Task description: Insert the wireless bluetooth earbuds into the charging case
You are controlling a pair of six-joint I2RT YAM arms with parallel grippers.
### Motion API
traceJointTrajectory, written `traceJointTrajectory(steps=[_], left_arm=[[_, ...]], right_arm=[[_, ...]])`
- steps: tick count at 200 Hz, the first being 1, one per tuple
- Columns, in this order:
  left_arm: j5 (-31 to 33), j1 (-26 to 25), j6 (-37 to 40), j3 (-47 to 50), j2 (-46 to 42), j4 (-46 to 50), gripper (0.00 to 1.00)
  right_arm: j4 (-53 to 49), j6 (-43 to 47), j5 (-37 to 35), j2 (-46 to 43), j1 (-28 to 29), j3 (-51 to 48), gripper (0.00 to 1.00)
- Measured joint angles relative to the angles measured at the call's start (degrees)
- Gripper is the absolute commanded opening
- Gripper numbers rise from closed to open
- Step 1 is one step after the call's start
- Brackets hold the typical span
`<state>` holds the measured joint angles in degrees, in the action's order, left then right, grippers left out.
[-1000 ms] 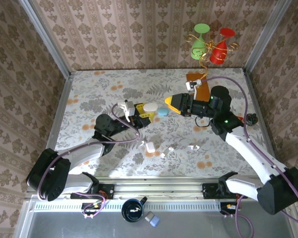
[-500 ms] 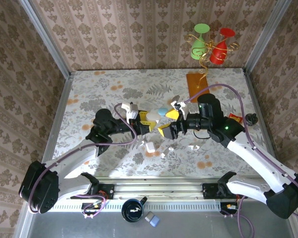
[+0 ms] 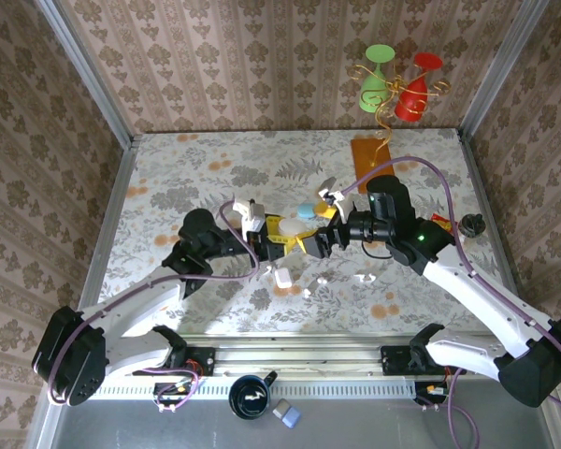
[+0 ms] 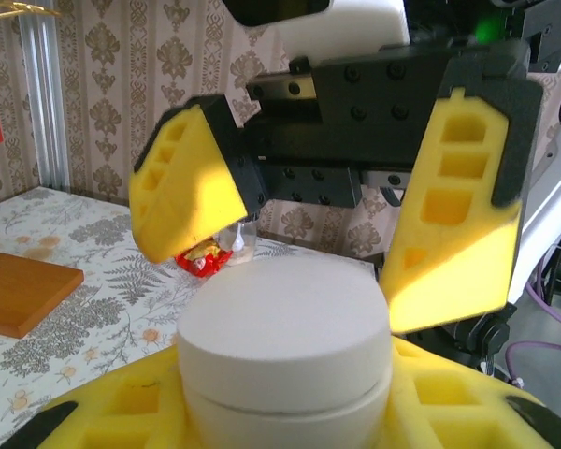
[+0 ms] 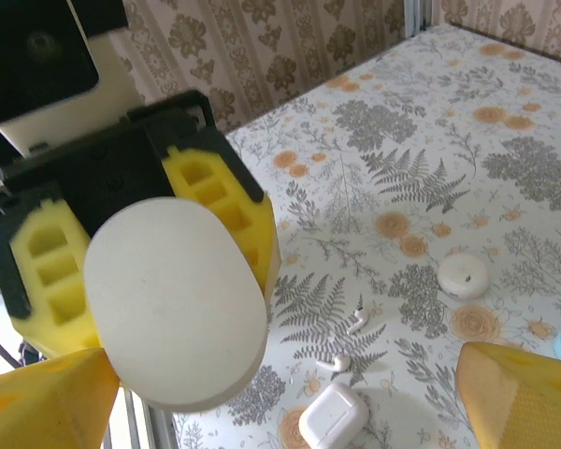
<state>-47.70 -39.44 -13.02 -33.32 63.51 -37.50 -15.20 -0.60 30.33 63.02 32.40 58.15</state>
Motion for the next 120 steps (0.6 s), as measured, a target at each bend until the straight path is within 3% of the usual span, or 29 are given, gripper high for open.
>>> traceJointTrajectory(steps=[120], left_arm=[[-0.66, -1.40, 3.72, 2.97, -0.59, -4.15, 0.25]], right_arm=[[3.45, -5.68, -2.73, -0.46, -1.60, 0.00, 0.93]])
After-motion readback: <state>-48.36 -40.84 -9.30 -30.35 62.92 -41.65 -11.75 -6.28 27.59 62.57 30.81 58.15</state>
